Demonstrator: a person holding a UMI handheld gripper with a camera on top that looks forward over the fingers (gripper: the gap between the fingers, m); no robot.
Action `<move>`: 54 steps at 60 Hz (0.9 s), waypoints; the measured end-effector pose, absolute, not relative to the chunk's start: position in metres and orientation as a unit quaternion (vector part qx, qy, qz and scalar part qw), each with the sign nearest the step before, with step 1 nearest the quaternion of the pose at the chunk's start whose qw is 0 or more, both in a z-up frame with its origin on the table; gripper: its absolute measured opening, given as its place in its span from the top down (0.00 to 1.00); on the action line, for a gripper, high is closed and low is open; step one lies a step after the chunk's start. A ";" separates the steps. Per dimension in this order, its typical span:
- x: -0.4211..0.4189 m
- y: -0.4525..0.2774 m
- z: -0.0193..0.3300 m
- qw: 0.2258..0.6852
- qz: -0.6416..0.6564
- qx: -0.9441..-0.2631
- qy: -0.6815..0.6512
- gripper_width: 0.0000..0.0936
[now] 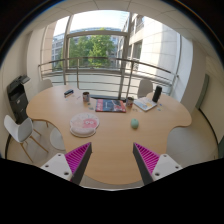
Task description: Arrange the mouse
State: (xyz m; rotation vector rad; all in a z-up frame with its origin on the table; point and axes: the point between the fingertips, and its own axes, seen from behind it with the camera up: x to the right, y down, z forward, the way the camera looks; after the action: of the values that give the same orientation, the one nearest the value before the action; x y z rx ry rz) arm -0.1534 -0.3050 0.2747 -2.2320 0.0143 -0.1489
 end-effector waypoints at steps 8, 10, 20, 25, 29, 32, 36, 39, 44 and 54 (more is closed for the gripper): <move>-0.140 -0.311 0.243 0.406 -0.058 -0.912 0.014 0.09; -0.134 -0.312 0.233 0.397 -0.058 -0.916 0.016 0.09; -0.081 -0.286 0.156 0.367 -0.066 -0.927 0.030 0.09; -0.049 -0.257 0.123 0.366 -0.078 -0.927 0.030 0.09; -0.028 -0.222 0.103 0.377 -0.082 -0.922 0.031 0.09; -0.016 -0.189 0.093 0.394 -0.073 -0.915 0.036 0.09; -0.001 -0.145 0.076 0.412 -0.063 -0.908 0.042 0.09; 0.012 -0.112 0.065 0.422 -0.062 -0.903 0.046 0.09; 0.031 -0.058 0.046 0.434 -0.057 -0.898 0.053 0.09; 0.064 0.024 0.013 0.436 -0.053 -0.896 0.064 0.09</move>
State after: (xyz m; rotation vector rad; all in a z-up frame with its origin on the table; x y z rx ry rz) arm 0.0639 0.0243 0.0129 -2.2290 0.1598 -0.1321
